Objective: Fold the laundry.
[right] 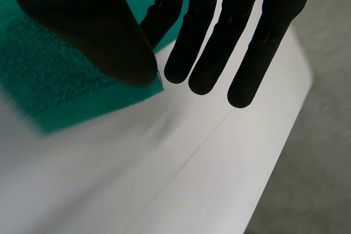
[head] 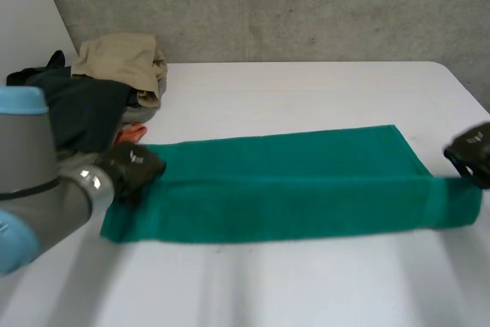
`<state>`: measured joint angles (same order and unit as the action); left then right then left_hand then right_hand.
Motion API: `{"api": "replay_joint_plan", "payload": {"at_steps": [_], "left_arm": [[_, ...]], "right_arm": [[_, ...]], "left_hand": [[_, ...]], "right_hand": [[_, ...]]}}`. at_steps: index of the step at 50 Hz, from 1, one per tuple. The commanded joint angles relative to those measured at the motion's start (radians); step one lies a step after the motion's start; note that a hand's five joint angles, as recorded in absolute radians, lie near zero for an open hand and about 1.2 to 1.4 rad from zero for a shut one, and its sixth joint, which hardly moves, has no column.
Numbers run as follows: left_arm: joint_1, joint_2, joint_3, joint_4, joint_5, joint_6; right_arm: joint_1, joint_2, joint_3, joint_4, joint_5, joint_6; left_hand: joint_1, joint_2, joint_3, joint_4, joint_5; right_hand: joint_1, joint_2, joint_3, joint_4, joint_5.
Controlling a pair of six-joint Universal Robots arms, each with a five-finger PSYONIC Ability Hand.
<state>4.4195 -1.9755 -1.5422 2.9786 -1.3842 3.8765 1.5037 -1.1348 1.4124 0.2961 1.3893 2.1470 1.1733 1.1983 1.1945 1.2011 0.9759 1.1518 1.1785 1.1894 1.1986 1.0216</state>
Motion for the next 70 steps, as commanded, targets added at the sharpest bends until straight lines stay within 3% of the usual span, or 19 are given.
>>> {"api": "replay_joint_plan", "payload": {"at_steps": [1, 6, 16, 17, 18, 19, 21, 25, 28, 34, 40, 46, 51, 54, 56, 59, 62, 66, 70], "left_arm": [[-0.020, -0.209, 0.255, 0.129, -0.053, -0.101], [-0.023, -0.321, 0.399, 0.197, -0.131, -0.097], [-0.035, -0.464, 0.562, 0.313, -0.147, -0.100], [-0.041, -0.467, 0.562, 0.315, -0.147, -0.100], [-0.052, -0.470, 0.560, 0.315, -0.147, -0.100], [-0.060, -0.470, 0.559, 0.315, -0.148, -0.101], [-0.074, -0.467, 0.551, 0.316, -0.151, -0.106], [-0.086, -0.442, 0.510, 0.316, -0.168, -0.112], [-0.097, -0.337, 0.427, 0.315, -0.173, -0.117], [-0.097, -0.198, 0.272, 0.321, -0.165, -0.160], [-0.089, -0.100, 0.140, 0.324, -0.159, -0.244], [-0.094, -0.088, 0.091, 0.358, -0.159, -0.267], [-0.095, -0.089, 0.076, 0.396, -0.159, -0.269], [-0.097, -0.088, 0.073, 0.398, -0.161, -0.270], [-0.097, -0.085, 0.071, 0.398, -0.161, -0.272], [-0.098, -0.060, 0.068, 0.396, -0.162, -0.272], [-0.095, -0.007, 0.040, 0.399, -0.159, -0.272], [-0.094, 0.041, 0.020, 0.401, -0.159, -0.272], [-0.092, 0.069, 0.001, 0.401, -0.159, -0.272]], "right_arm": [[0.125, 0.209, -0.220, -0.251, 0.020, 0.131], [0.159, 0.358, -0.389, -0.347, 0.062, 0.134], [0.213, 0.613, -0.720, -0.367, 0.085, 0.143], [0.216, 0.630, -0.743, -0.365, 0.094, 0.142], [0.228, 0.657, -0.776, -0.356, 0.100, 0.142], [0.239, 0.664, -0.783, -0.356, 0.102, 0.148], [0.257, 0.652, -0.779, -0.356, 0.109, 0.160], [0.259, 0.571, -0.716, -0.344, 0.126, 0.260], [0.237, 0.457, -0.597, -0.299, 0.110, 0.346], [0.132, 0.207, -0.310, -0.146, -0.053, 0.398], [0.020, 0.170, -0.088, -0.118, -0.180, 0.395], [-0.013, 0.170, -0.006, -0.201, -0.200, 0.386], [-0.013, 0.220, 0.008, -0.293, -0.194, 0.350], [-0.016, 0.256, -0.004, -0.344, -0.182, 0.341], [-0.022, 0.257, 0.002, -0.393, -0.115, 0.340], [-0.058, 0.236, 0.014, -0.463, 0.057, 0.335], [-0.086, 0.201, 0.026, -0.482, 0.094, 0.300], [-0.160, 0.115, 0.017, -0.489, 0.102, 0.048], [-0.148, 0.110, -0.003, -0.502, 0.085, -0.080]], "left_hand": [[0.223, 0.198, 0.202, 0.195, 0.246], [0.223, 0.198, 0.202, 0.195, 0.246], [0.223, 0.198, 0.202, 0.195, 0.246], [-0.111, -0.136, -0.132, -0.139, -0.088], [-0.999, -1.024, -1.020, -1.027, -0.976], [-0.857, -0.882, -0.878, -0.885, -0.834], [-0.999, -1.024, -1.020, -1.027, -0.976], [-0.999, -1.024, -1.020, -1.027, -0.976], [-0.999, -1.024, -1.020, -1.027, -0.976], [-0.999, -1.024, -1.020, -1.027, -0.976], [-0.999, -1.024, -1.020, -1.027, -0.976], [-0.999, -1.024, -1.020, -1.027, -0.976], [-0.999, -1.024, -1.020, -1.027, -0.976], [-0.999, -1.024, -1.020, -1.027, -0.976], [-0.999, -1.024, -1.020, -1.027, -0.976], [-0.999, -1.024, -1.020, -1.027, -0.976], [-0.999, -1.024, -1.020, -1.027, -0.976], [-0.999, -1.024, -1.020, -1.027, -0.976], [-0.999, -1.024, -1.020, -1.027, -0.976]], "right_hand": [[0.244, 0.218, 0.207, 0.198, 0.200], [0.244, 0.218, 0.207, 0.198, 0.200], [0.193, 0.166, 0.156, 0.146, 0.149], [-0.426, -0.453, -0.464, -0.473, -0.471], [-0.977, -1.004, -1.015, -1.024, -1.022], [-0.977, -1.004, -1.015, -1.024, -1.022], [-0.977, -1.004, -1.015, -1.024, -1.022], [-0.977, -1.004, -1.015, -1.024, -1.022], [-0.977, -1.004, -1.015, -1.024, -1.022], [-0.964, -0.991, -1.002, -1.011, -1.009], [-0.648, -0.674, -0.685, -0.694, -0.692], [-0.603, -0.630, -0.641, -0.650, -0.648], [-0.495, -0.521, -0.532, -0.542, -0.539], [0.242, 0.216, 0.205, 0.195, 0.198], [0.244, 0.218, 0.207, 0.198, 0.200], [0.244, 0.218, 0.207, 0.198, 0.200], [0.244, 0.218, 0.207, 0.198, 0.200], [0.244, 0.218, 0.207, 0.198, 0.200], [0.244, 0.218, 0.207, 0.198, 0.200]]}}
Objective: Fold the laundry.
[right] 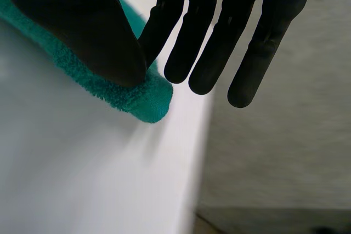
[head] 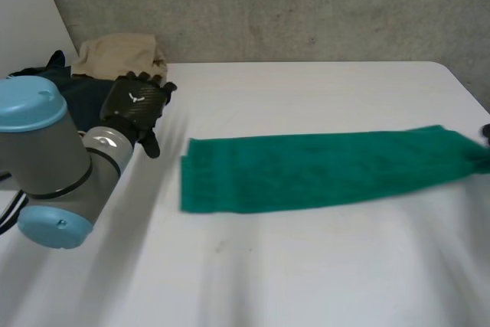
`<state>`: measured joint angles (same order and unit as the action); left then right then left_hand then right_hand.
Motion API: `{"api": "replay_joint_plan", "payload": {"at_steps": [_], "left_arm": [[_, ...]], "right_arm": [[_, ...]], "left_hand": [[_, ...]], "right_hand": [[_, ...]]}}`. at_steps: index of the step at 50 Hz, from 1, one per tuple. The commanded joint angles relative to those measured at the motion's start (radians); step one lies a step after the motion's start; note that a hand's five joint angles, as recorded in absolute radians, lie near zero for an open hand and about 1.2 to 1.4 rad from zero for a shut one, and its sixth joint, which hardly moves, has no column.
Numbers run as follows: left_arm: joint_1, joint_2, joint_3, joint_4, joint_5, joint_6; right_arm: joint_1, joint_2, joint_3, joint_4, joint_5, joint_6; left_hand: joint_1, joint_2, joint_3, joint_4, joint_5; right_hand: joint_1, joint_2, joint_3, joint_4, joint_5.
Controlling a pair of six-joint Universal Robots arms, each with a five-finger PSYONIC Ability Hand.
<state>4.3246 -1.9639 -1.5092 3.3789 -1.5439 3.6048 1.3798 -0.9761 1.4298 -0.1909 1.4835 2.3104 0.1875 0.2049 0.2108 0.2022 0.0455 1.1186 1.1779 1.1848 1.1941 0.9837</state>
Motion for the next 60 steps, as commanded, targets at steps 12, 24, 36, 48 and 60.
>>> {"api": "replay_joint_plan", "payload": {"at_steps": [12, 24, 36, 48, 60], "left_arm": [[-0.006, 0.077, -0.068, 0.000, -0.001, -0.008], [-0.051, 0.069, -0.049, 0.000, -0.001, -0.049], [-0.125, 0.014, 0.006, 0.010, -0.002, -0.049], [-0.169, -0.027, 0.007, 0.033, -0.002, -0.049], [-0.168, -0.007, -0.005, 0.031, -0.013, -0.049]], "right_arm": [[0.468, -0.121, 0.104, -0.224, -0.383, -0.138], [0.828, 0.083, 0.103, -0.268, -0.428, -0.148], [0.656, -0.108, 0.170, -0.145, -0.130, 0.231], [0.368, -0.058, 0.231, 0.057, -0.166, 0.206], [0.571, -0.190, 0.222, -0.235, -0.135, 0.175]], "left_hand": [[-0.013, -0.030, -0.036, -0.028, -0.045], [-0.013, -0.030, -0.036, -0.028, -0.045], [-0.013, -0.030, -0.036, -0.028, -0.045], [-0.013, -0.030, -0.036, -0.028, -0.045], [-0.013, -0.030, -0.036, -0.028, -0.045]], "right_hand": [[0.278, 0.218, 0.211, 0.202, 0.238], [0.278, 0.218, 0.211, 0.202, 0.238], [-0.944, -1.003, -1.010, -1.020, -0.984], [-0.003, -0.062, -0.069, -0.078, -0.042], [0.278, 0.218, 0.211, 0.202, 0.238]]}}
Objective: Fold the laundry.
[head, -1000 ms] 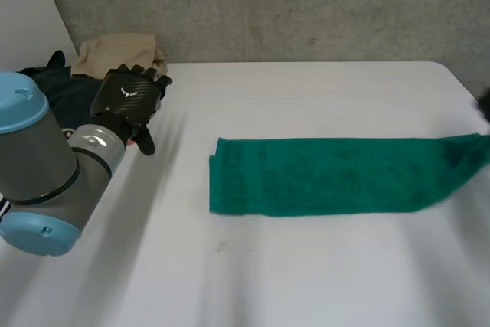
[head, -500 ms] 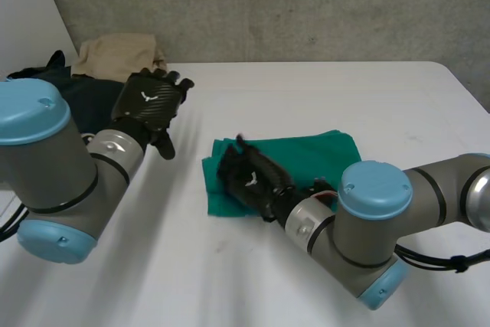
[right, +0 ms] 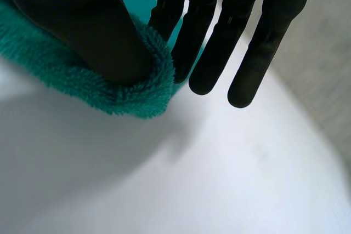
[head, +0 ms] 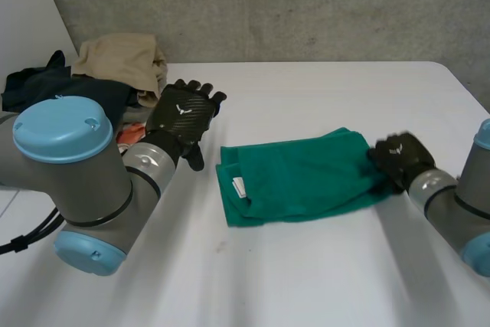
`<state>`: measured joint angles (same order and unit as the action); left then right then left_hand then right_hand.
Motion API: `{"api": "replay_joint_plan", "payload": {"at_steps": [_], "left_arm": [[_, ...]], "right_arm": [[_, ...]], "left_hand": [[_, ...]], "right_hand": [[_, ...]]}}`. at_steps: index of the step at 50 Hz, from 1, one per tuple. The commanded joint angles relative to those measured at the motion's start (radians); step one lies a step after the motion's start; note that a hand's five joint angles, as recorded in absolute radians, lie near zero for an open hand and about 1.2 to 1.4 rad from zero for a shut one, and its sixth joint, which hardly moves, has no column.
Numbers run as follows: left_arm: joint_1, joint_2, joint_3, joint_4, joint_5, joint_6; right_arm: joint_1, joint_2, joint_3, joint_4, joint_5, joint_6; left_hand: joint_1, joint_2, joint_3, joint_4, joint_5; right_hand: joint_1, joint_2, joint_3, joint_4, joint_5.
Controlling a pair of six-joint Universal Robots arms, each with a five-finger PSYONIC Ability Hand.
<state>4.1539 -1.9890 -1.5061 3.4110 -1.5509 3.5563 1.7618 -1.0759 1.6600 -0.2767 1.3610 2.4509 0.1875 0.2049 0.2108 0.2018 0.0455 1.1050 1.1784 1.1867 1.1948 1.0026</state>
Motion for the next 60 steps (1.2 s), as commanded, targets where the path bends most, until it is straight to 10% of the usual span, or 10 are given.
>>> {"api": "replay_joint_plan", "payload": {"at_steps": [1, 9, 13, 28, 43, 60], "left_arm": [[0.005, 0.027, -0.011, -0.001, -0.008, 0.000], [0.005, 0.053, -0.042, -0.004, -0.011, -0.056], [0.002, 0.055, -0.031, -0.007, -0.011, -0.134], [-0.154, -0.112, 0.246, -0.050, -0.014, -0.284], [-0.210, -0.395, 0.417, -0.237, -0.265, -0.294], [-0.144, -0.278, 0.371, -0.372, -0.155, -0.269]], "right_arm": [[0.220, -0.091, -0.009, -0.162, -0.029, 0.034], [0.465, 0.059, -0.023, -0.193, -0.217, -0.001], [0.461, 0.110, -0.080, -0.107, -0.148, 0.008], [0.214, -0.090, -0.147, 0.079, -0.065, 0.697], [0.189, 0.240, -0.529, 0.488, -0.155, 0.668], [0.189, 0.233, -0.577, 0.524, 0.021, 0.342]], "left_hand": [[-0.013, -0.030, -0.036, -0.027, -0.045], [-0.013, -0.030, -0.036, -0.027, -0.045], [-0.013, -0.030, -0.036, -0.027, -0.045], [-0.003, -0.021, -0.027, -0.018, -0.036], [0.032, 0.015, 0.009, 0.018, -0.001], [0.088, 0.070, 0.064, 0.073, 0.055]], "right_hand": [[0.291, 0.218, 0.210, 0.201, 0.219], [0.291, 0.218, 0.210, 0.201, 0.219], [-0.930, -1.004, -1.012, -1.020, -1.003], [-0.930, -1.004, -1.012, -1.020, -1.003], [-0.930, -1.004, -1.012, -1.020, -1.003], [-0.930, -1.004, -1.012, -1.020, -1.003]]}}
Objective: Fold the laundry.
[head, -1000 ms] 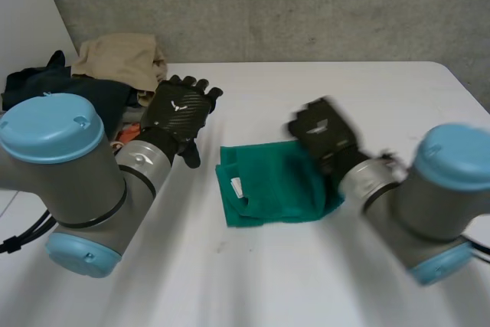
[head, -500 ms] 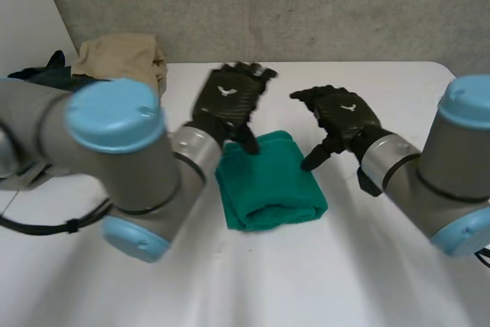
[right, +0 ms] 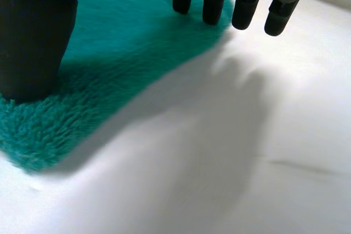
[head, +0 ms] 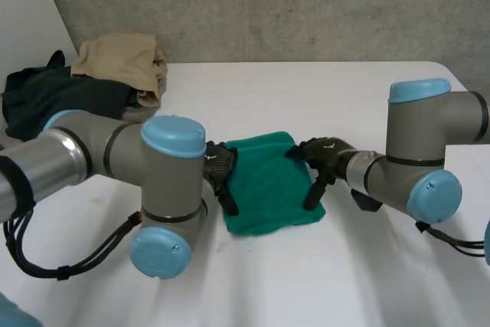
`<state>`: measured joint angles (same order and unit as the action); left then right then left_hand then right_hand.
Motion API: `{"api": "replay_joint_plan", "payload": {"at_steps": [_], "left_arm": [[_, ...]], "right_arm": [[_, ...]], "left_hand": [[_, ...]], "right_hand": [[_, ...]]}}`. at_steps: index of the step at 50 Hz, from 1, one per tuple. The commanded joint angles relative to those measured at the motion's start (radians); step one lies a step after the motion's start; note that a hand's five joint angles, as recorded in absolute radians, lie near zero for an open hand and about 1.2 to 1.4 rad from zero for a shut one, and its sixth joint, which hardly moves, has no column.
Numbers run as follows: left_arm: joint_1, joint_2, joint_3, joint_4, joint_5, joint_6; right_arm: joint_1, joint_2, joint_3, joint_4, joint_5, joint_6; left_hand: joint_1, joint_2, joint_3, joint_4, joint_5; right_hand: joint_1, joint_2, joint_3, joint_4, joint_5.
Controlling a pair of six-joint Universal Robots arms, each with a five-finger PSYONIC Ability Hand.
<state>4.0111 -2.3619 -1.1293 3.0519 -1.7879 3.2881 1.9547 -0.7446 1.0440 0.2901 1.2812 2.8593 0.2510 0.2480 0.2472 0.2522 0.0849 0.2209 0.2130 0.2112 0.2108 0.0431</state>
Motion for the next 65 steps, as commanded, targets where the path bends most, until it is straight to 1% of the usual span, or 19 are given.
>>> {"api": "replay_joint_plan", "payload": {"at_steps": [1, 3, 9, 13, 14, 17, 18, 21, 26, 30, 32, 33, 36, 37, 47, 51, 55, 59, 65], "left_arm": [[0.000, 0.113, -0.007, -0.012, 0.096, -0.001], [0.006, 0.157, -0.007, -0.004, 0.142, -0.002], [0.029, 0.262, -0.024, 0.028, 0.290, -0.005], [0.069, 0.320, -0.047, 0.027, 0.477, -0.005], [0.081, 0.334, -0.058, 0.021, 0.572, -0.005], [0.092, 0.346, -0.070, 0.007, 0.709, -0.008], [0.097, 0.351, -0.082, -0.010, 0.779, -0.010], [0.105, 0.369, -0.099, -0.039, 0.838, -0.005], [0.109, 0.406, -0.124, -0.053, 0.848, -0.010], [0.109, 0.438, -0.152, -0.050, 0.849, -0.010], [0.109, 0.444, -0.161, -0.047, 0.849, -0.011], [0.108, 0.446, -0.162, -0.045, 0.849, -0.011], [0.108, 0.447, -0.164, -0.041, 0.848, -0.011], [0.108, 0.447, -0.165, -0.041, 0.848, -0.011], [0.109, 0.451, -0.150, -0.030, 0.848, -0.013], [0.108, 0.454, -0.136, -0.012, 0.846, -0.015], [0.106, 0.454, -0.122, 0.002, 0.846, -0.045], [0.108, 0.452, -0.113, 0.028, 0.846, -0.096], [0.114, 0.452, -0.112, 0.068, 0.841, -0.151]], "right_arm": [[-0.005, -0.111, 0.053, -0.060, 0.105, -0.066], [-0.008, -0.137, 0.097, -0.104, 0.109, -0.064], [-0.011, -0.334, 0.326, -0.278, 0.116, -0.032], [-0.011, -0.361, 0.442, -0.281, 0.101, 0.041], [-0.008, -0.361, 0.462, -0.285, 0.099, 0.060], [-0.007, -0.361, 0.528, -0.298, 0.090, 0.121], [-0.007, -0.361, 0.539, -0.307, 0.087, 0.132], [-0.002, -0.352, 0.574, -0.371, 0.053, 0.155], [0.003, -0.257, 0.570, -0.459, 0.012, 0.170], [0.004, -0.205, 0.529, -0.471, 0.021, 0.166], [0.004, -0.191, 0.509, -0.473, 0.023, 0.169], [0.006, -0.170, 0.492, -0.482, 0.023, 0.170], [0.006, -0.150, 0.472, -0.499, 0.023, 0.167], [0.004, -0.142, 0.459, -0.509, 0.026, 0.164], [-0.026, -0.197, 0.413, -0.605, 0.136, 0.207], [-0.128, -0.206, 0.309, -0.583, 0.145, 0.222], [-0.218, -0.138, 0.156, -0.525, 0.150, 0.226], [-0.324, 0.002, -0.094, -0.409, 0.187, 0.229], [-0.418, 0.184, -0.382, -0.304, 0.244, 0.229]], "left_hand": [[0.010, 0.013, 0.013, 0.008, 0.001], [-0.011, -0.008, -0.007, -0.012, -0.020], [-0.043, -0.040, -0.040, -0.044, -0.052], [-0.043, -0.040, -0.040, -0.045, -0.052], [-0.043, -0.040, -0.040, -0.045, -0.052], [-0.037, -0.034, -0.034, -0.039, -0.046], [-0.037, -0.034, -0.034, -0.039, -0.046], [-0.040, -0.037, -0.037, -0.042, -0.049], [-0.046, -0.043, -0.043, -0.047, -0.055], [-0.049, -0.046, -0.045, -0.050, -0.058], [-0.052, -0.049, -0.048, -0.053, -0.061], [-0.052, -0.049, -0.048, -0.053, -0.061], [-0.052, -0.049, -0.048, -0.053, -0.061], [-0.052, -0.049, -0.048, -0.053, -0.061], [-0.055, -0.052, -0.051, -0.056, -0.064], [-0.055, -0.052, -0.051, -0.056, -0.064], [-0.055, -0.052, -0.051, -0.056, -0.064], [-0.055, -0.052, -0.051, -0.056, -0.064], [-0.055, -0.052, -0.051, -0.056, -0.064]], "right_hand": [[-0.046, -0.038, -0.037, -0.036, -0.043], [-0.046, -0.038, -0.037, -0.036, -0.043], [-0.046, -0.038, -0.037, -0.036, -0.043], [-0.046, -0.038, -0.037, -0.036, -0.043], [-0.046, -0.038, -0.037, -0.036, -0.043], [-0.046, -0.038, -0.037, -0.036, -0.043], [-0.046, -0.038, -0.037, -0.036, -0.043], [-0.046, -0.038, -0.037, -0.036, -0.043], [-0.046, -0.038, -0.037, -0.036, -0.043], [-0.042, -0.034, -0.033, -0.032, -0.039], [0.069, 0.077, 0.079, 0.079, 0.072], [0.322, 0.330, 0.332, 0.333, 0.326], [0.808, 0.816, 0.817, 0.818, 0.811], [1.172, 1.180, 1.181, 1.182, 1.175], [1.175, 1.183, 1.185, 1.185, 1.179], [1.175, 1.183, 1.185, 1.185, 1.179], [1.175, 1.183, 1.185, 1.185, 1.179], [1.175, 1.183, 1.185, 1.185, 1.179], [1.175, 1.183, 1.185, 1.185, 1.179]]}}
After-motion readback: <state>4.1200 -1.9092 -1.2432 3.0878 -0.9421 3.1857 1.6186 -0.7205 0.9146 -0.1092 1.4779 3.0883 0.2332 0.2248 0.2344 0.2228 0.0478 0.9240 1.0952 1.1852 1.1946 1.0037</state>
